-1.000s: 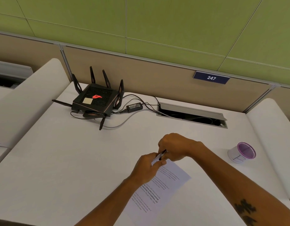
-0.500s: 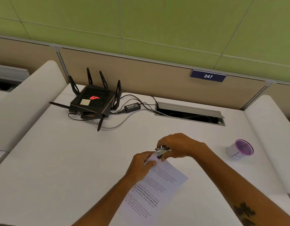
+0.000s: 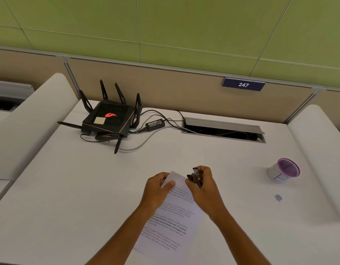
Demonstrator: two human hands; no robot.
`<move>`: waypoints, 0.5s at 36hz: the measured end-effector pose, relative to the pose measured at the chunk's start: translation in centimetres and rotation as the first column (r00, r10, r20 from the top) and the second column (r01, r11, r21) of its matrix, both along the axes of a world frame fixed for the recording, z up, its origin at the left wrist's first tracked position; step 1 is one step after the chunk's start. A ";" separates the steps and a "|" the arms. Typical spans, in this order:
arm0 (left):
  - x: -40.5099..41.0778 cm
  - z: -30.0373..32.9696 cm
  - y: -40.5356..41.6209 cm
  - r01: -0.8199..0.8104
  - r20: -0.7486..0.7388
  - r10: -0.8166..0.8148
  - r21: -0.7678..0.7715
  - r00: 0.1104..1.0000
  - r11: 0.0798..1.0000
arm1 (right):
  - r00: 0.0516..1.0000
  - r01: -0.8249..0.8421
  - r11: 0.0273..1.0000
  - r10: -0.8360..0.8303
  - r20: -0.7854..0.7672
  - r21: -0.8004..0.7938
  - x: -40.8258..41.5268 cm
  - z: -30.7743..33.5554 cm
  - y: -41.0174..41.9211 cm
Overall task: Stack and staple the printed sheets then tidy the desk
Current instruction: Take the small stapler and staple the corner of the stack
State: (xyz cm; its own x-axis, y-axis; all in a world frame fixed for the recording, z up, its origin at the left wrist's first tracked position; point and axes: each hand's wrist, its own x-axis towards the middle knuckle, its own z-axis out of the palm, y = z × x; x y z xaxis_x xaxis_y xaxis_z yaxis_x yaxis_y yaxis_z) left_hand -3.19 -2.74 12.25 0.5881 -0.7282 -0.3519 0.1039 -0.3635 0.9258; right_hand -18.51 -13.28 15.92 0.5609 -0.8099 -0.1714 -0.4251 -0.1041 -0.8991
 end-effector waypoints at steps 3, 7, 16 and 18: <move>-0.3 0.6 0.1 -0.060 -0.032 0.059 -0.027 0.998 0.998 | 0.996 0.075 0.997 -0.075 0.056 0.013 0.1 -0.3 2.5; -0.9 1.7 0.2 -0.135 -0.096 0.127 -0.078 0.987 0.988 | 0.990 0.113 0.993 -0.109 0.089 -0.042 0.4 -0.6 4.7; -3.0 4.2 0.7 -0.235 -0.149 0.212 -0.164 0.966 0.958 | 0.997 0.070 0.987 -0.068 0.018 -0.144 0.8 -0.3 5.8; -3.6 5.1 0.8 -0.221 -0.163 0.191 -0.193 0.968 0.956 | 0.997 0.068 0.988 -0.062 0.049 -0.139 1.0 0.1 5.9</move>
